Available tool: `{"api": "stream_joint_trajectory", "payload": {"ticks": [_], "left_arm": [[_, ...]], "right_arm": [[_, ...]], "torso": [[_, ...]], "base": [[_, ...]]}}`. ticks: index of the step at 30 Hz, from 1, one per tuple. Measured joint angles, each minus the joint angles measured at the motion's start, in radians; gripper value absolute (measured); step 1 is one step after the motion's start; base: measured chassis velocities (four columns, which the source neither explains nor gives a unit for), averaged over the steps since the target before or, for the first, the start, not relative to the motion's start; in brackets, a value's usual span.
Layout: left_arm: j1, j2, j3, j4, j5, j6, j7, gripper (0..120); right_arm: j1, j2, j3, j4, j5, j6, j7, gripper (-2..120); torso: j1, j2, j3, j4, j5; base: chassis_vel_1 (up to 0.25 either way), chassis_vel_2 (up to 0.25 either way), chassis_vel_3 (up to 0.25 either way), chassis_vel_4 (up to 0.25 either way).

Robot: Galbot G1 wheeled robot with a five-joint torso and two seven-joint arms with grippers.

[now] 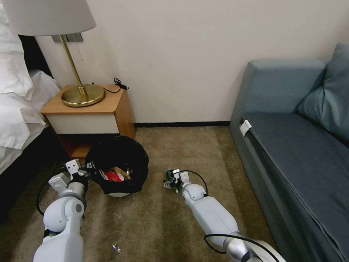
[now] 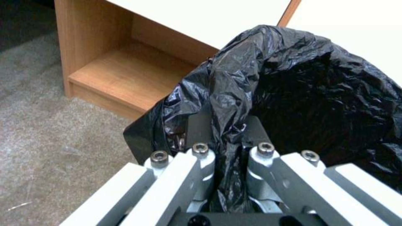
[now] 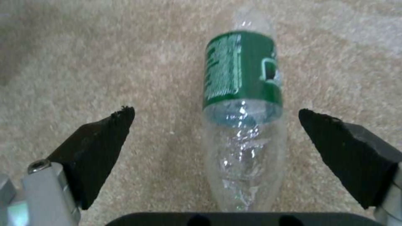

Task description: Pick up the trash bin, then pick up the garbage on the floor and place it into the trash bin.

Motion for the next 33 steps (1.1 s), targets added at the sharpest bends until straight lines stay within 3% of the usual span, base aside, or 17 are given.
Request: {"api": "stream_joint_trajectory", "payload": {"ticks": [11,16,25,27,33], "left_arm": [[0.005,-0.005,-0.006,-0.004,0.011,-0.016,0.000,4],[0.011,-0.002,-0.013,-0.005,0.011,-0.024,0.001,4],[0.021,-0.001,-0.014,-0.012,0.011,-0.031,0.004,4],[0.023,0.000,-0.013,-0.019,0.011,-0.031,0.005,4],[0.025,0.001,-0.014,-0.024,0.011,-0.031,0.005,4]], "right_arm": [[0.013,0.012,0.038,-0.074,-0.042,0.040,-0.046,100],[0.007,-0.002,0.057,-0.087,-0.065,0.046,-0.118,99],[-0.005,-0.001,0.066,-0.114,-0.067,0.078,-0.120,69],[-0.006,0.001,0.067,-0.117,-0.067,0.085,-0.116,56],[-0.006,0.002,0.068,-0.120,-0.067,0.092,-0.110,39]], "torso": [[0.000,0.000,0.000,0.0001,0.0000],[0.000,0.000,0.000,-0.0001,0.0000],[0.000,0.000,0.000,0.0000,0.0000],[0.000,0.000,0.000,0.0000,0.0000],[0.000,0.000,0.000,0.0001,0.0000]], "base": [[0.000,0.000,0.000,0.000],[0.000,0.000,0.000,0.000],[0.000,0.000,0.000,0.000],[0.000,0.000,0.000,0.000],[0.000,0.000,0.000,0.000]]}}
